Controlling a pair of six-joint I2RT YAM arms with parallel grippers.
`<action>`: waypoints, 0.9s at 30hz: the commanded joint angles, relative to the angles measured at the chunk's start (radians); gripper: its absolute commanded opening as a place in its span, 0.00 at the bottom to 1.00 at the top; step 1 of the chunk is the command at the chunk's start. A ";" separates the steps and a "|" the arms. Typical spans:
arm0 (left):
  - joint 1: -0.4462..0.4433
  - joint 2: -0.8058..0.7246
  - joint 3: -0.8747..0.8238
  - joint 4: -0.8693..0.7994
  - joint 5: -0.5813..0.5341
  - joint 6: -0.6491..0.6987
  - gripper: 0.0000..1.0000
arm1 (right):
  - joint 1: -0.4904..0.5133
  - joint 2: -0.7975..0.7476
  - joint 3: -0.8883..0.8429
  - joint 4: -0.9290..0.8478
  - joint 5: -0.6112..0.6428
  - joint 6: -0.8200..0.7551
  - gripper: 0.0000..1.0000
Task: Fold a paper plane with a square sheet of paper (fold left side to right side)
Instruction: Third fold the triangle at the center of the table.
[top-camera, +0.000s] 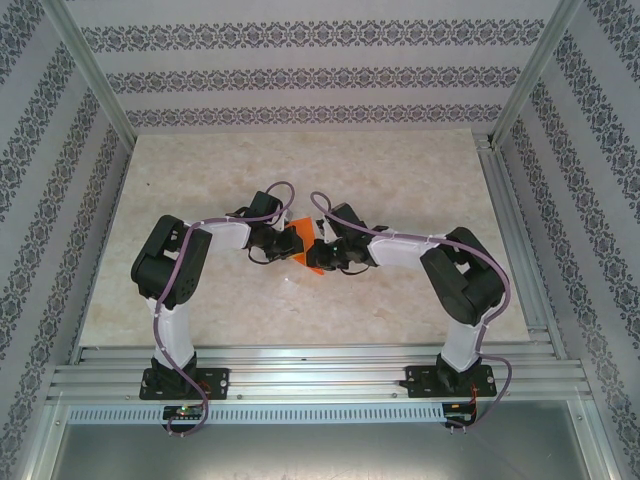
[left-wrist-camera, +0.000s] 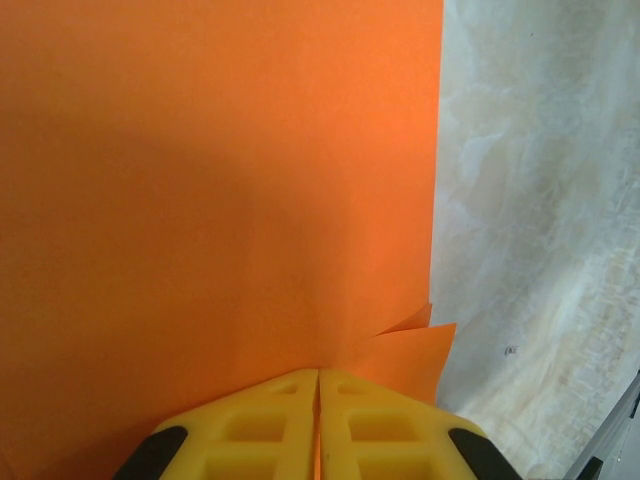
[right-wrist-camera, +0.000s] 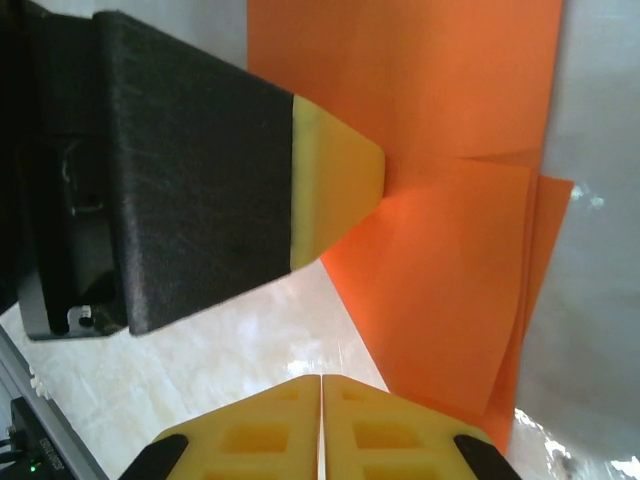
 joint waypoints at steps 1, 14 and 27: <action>-0.021 0.063 -0.016 -0.082 -0.094 0.023 0.10 | 0.013 0.034 0.046 0.037 -0.009 0.006 0.09; -0.020 0.065 -0.016 -0.092 -0.104 0.029 0.10 | 0.025 0.109 0.104 -0.064 -0.008 -0.051 0.09; -0.020 0.070 -0.008 -0.108 -0.119 0.037 0.10 | 0.015 0.110 0.044 -0.096 0.010 -0.069 0.09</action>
